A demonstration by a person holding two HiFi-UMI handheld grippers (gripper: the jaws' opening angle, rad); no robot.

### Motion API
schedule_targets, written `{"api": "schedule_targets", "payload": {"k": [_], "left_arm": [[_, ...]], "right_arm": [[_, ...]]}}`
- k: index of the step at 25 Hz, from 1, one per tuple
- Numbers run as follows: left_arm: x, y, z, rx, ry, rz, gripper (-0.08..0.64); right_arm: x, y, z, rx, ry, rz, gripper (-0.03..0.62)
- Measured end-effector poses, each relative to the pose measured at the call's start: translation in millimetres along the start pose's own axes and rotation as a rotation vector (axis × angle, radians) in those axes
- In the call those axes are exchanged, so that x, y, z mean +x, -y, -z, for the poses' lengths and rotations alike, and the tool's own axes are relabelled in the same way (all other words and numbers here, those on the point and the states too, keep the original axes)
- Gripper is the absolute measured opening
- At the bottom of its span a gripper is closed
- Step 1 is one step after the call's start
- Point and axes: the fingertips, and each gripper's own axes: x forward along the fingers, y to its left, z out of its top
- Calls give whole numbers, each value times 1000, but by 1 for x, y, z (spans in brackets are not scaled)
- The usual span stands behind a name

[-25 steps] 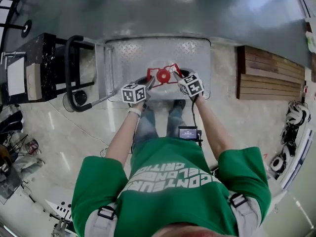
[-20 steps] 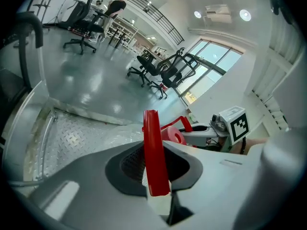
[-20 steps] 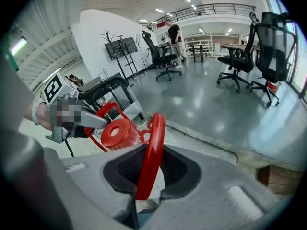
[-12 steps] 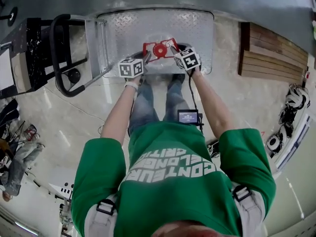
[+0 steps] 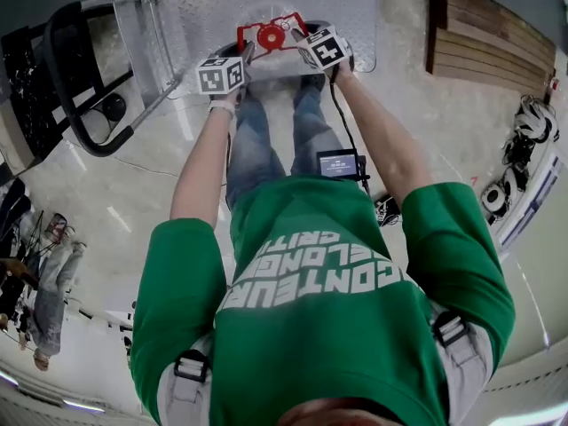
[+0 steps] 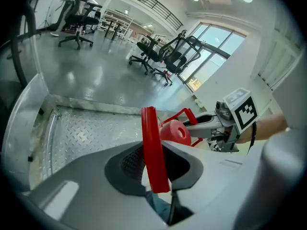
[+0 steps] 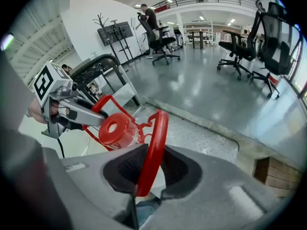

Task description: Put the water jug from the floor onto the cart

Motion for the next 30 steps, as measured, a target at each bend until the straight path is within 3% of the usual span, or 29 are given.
{"api": "schedule_targets", "payload": {"k": [9,16,24,30], "left_arm": [[1,-9,24,20,-79,-20,89],[3,-8,33,-23,-106,20,98],[-22,-19,29,-14,-71,-34,146],[-61,-12,6,43,16,-71,138]], "right_arm": [[14,5,37,19,-68,26,61],[10,5,34,22,-82,46,88],[-20,5,19,6,-26,28,147],[-67,12,2,-16,72,60,147]]}}
